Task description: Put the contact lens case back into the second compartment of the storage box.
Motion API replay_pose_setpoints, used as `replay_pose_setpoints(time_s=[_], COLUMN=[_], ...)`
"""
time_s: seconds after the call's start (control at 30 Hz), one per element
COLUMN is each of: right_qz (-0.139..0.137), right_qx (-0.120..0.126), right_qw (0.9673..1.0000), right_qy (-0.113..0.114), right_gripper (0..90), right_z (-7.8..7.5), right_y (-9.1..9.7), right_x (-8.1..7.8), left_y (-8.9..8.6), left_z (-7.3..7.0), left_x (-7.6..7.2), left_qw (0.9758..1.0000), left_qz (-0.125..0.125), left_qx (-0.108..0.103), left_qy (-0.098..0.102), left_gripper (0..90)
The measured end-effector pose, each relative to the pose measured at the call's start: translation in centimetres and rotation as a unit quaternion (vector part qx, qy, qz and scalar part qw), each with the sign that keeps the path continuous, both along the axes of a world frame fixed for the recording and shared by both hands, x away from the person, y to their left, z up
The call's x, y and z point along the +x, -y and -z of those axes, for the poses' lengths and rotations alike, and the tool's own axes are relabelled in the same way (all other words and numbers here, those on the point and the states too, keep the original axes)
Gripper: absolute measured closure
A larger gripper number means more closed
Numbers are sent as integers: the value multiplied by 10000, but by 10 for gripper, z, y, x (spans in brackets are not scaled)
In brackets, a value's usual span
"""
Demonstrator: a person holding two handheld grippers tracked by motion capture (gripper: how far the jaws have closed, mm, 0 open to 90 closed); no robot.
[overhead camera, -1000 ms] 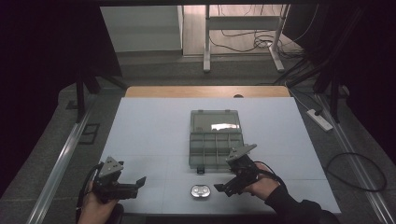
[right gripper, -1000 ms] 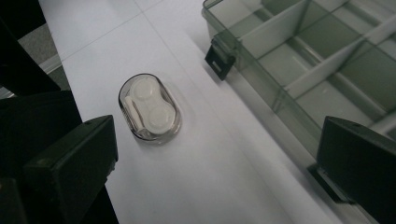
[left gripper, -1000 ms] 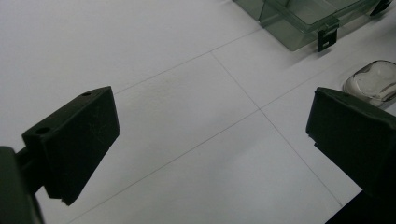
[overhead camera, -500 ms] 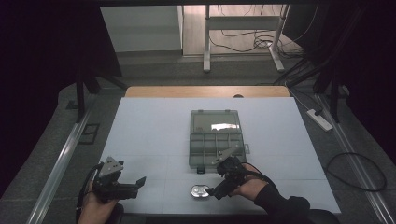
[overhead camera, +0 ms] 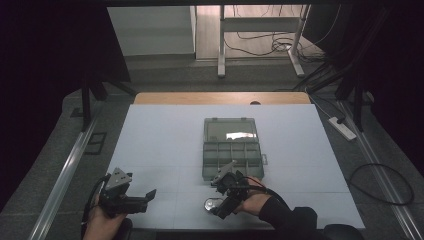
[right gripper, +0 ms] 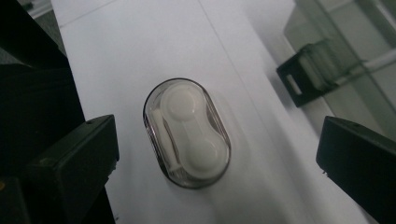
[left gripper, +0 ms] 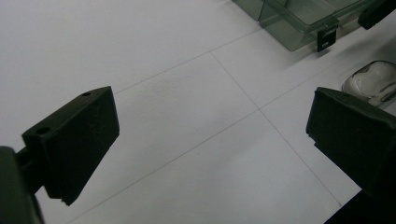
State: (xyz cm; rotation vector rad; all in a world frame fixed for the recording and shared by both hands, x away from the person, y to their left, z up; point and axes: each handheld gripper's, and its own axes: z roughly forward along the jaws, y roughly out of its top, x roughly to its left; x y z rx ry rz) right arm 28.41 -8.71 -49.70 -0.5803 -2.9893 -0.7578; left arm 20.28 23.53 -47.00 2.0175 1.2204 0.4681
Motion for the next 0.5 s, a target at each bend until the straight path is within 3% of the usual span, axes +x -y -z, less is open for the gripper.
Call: replay_pose_setpoints(time_s=[0.5], right_qz=[-345], right_qx=[-551], right_qw=[9977], right_qy=[180], right_gripper=[0], right_z=[23], right_y=[-17], right_x=[-3], left_y=[0], left_z=[0], left_x=[0], left_qw=[10000], left_qz=[15], left_qx=[5], left_qy=[13], left_gripper=[26])
